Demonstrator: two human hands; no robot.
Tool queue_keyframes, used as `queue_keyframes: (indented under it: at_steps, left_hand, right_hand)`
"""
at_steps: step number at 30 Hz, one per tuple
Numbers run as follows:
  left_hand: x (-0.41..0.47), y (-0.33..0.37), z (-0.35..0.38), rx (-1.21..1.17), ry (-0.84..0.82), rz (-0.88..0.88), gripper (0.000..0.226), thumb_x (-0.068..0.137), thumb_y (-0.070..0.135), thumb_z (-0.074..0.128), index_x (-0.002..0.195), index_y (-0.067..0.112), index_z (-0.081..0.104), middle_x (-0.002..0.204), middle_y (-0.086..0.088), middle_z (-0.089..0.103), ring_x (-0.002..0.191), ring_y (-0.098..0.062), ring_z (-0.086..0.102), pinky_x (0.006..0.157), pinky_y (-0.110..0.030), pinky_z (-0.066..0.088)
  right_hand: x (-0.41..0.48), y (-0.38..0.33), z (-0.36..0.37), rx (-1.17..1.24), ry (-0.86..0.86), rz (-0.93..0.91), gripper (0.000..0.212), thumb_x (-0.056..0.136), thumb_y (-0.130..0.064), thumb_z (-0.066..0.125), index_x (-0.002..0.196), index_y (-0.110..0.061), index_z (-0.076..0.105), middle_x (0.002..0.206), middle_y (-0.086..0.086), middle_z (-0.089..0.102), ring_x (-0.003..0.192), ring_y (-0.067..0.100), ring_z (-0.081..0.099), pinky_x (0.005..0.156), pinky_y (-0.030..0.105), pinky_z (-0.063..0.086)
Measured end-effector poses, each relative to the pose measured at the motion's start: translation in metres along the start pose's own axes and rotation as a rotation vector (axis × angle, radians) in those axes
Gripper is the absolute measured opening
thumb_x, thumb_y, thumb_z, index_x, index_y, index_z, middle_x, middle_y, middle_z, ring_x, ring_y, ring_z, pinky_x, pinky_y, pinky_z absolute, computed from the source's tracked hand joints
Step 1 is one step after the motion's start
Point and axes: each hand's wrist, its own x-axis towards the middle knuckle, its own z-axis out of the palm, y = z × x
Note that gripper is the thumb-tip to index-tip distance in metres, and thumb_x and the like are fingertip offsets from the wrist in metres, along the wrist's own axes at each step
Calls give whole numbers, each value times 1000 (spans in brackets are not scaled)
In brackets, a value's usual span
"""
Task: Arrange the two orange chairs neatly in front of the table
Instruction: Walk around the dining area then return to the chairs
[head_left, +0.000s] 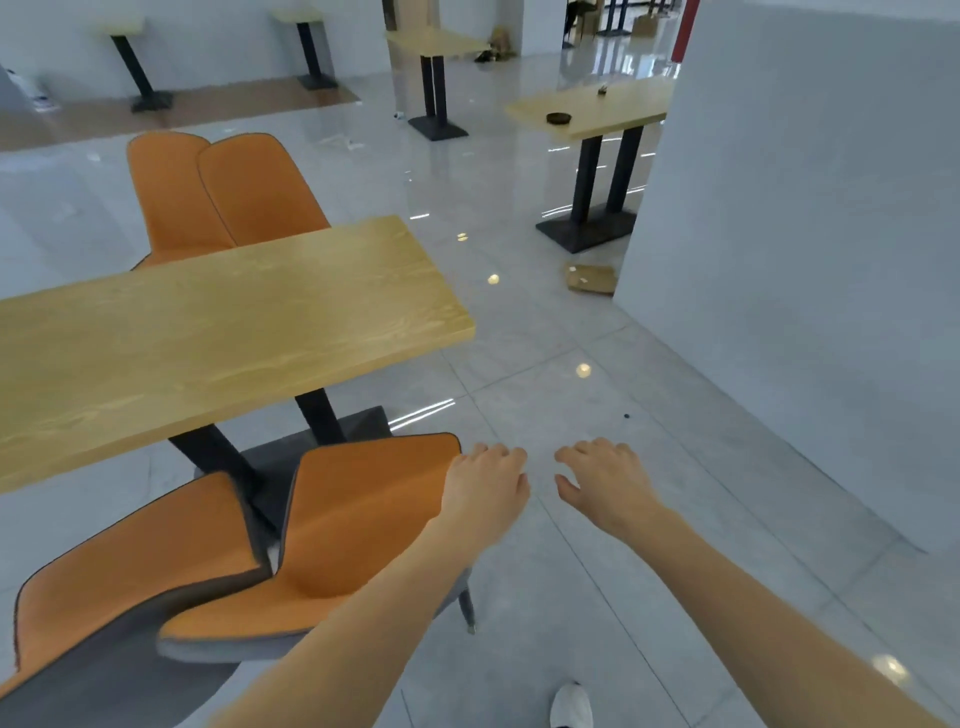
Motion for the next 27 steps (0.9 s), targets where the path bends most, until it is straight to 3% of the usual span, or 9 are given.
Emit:
queue_keyframes:
  at_steps: [7,13,16,20,27]
  left_hand:
    - [121,42,4,29,-22,-29,32,99,27,41,124,14,55,121,-7,62,109,-26,54,89,-39,46]
    - [213,27,4,81,14,-87,33,99,27,40,126,14,54,122,-6,62,113,-25,54,93,-39,45]
    - [260,8,13,74,74,-159,27,94,24,50,114,12,63,110,-7,68,104,-28,60,85,-41,50]
    - [328,-26,29,95,94,-258,13,75,23,72,84,14,70,76,-2,71,74,-26,66,61,-38,53]
    - [467,-96,39,92,170,-299,12,72,20,72,81,15,68,77,0,70,76,-25,65,61,-38,53]
  right_hand:
    - [72,99,-12,18,54,-25,29,96,-29,41,117,-16,56,108,3,65,104,25,55,86,35,39]
    - [162,153,-15,48,97,-93,27,93,-29,48,111,-14,61,102,5,68,98,27,59,83,37,42]
    - [219,169,-8,51,129,-131,19,84,-25,62,97,-12,68,87,7,72,82,29,64,72,37,48]
    - [305,180,2,9,162,-178,20,64,-20,81,79,-12,71,69,3,71,64,26,65,58,34,52]
    - [470,209,6,8,195,-290,28,58,-19,84,82,-13,72,71,3,72,65,25,66,56,35,53]
